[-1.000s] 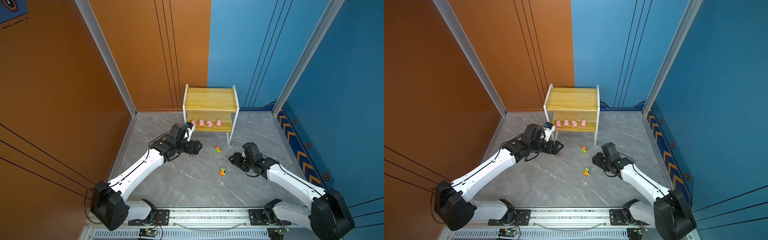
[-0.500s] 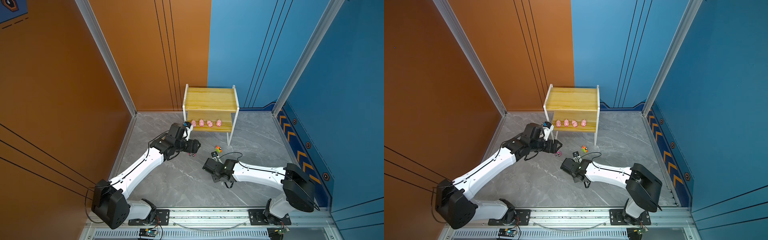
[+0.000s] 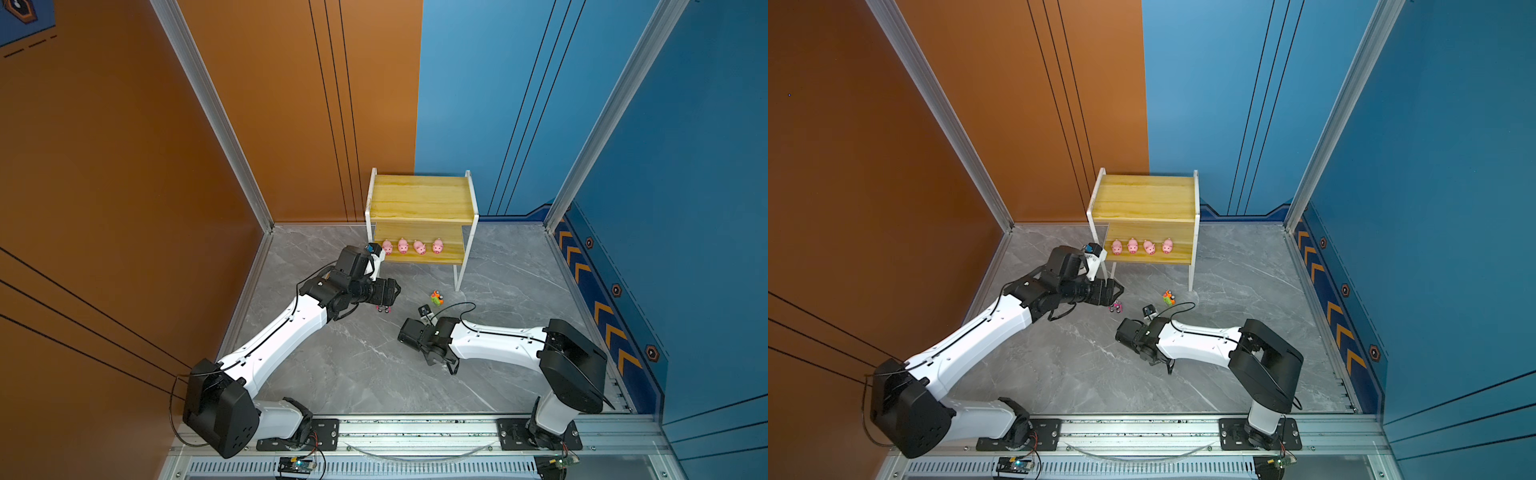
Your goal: Place and organize the plastic toys onto the shelf
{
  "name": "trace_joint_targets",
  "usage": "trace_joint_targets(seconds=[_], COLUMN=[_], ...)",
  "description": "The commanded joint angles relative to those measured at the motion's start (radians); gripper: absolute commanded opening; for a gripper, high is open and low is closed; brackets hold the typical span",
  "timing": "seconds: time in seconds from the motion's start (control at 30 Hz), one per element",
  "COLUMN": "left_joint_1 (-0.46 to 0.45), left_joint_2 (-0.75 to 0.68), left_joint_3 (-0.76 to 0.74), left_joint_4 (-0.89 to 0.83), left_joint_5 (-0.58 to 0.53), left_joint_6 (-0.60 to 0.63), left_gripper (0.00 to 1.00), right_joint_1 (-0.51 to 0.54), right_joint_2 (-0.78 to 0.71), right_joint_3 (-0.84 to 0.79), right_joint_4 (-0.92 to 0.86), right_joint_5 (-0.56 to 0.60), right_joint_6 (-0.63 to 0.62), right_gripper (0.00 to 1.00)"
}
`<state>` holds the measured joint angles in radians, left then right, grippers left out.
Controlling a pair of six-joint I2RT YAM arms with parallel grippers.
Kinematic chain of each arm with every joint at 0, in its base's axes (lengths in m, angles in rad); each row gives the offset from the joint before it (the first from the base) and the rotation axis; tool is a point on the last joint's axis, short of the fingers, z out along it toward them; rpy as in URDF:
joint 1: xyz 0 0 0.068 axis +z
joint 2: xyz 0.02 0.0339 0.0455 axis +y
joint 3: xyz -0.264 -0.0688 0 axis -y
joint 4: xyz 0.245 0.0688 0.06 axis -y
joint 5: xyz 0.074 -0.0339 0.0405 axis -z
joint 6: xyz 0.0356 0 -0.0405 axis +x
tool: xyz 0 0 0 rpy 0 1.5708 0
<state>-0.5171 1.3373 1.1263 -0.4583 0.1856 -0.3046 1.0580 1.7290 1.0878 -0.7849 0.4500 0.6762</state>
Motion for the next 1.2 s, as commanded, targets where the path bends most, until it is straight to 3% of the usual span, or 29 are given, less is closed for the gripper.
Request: trace_joint_targets(seconds=[0.0, 0.63, 1.17], left_joint_1=[0.008, 0.008, 0.009], left_joint_2=[-0.006, -0.007, -0.010], left_joint_3=[-0.016, -0.018, -0.017], left_joint_4=[0.022, 0.025, 0.026], left_joint_5=[0.015, 0.024, 0.028], left_joint_6=[-0.005, -0.004, -0.004], left_gripper=[0.84, 0.84, 0.84], right_joint_1=[-0.016, -0.073, -0.164], right_joint_2=[0.021, 0.048, -0.078], right_joint_3=[0.017, -0.029, -0.151], right_joint_4=[-0.013, 0.056, 0.118], right_joint_5=[0.005, -0.061, -0.094], right_joint_6=[-0.013, -0.025, -0.027], right_gripper=[0.57, 0.49, 0.39])
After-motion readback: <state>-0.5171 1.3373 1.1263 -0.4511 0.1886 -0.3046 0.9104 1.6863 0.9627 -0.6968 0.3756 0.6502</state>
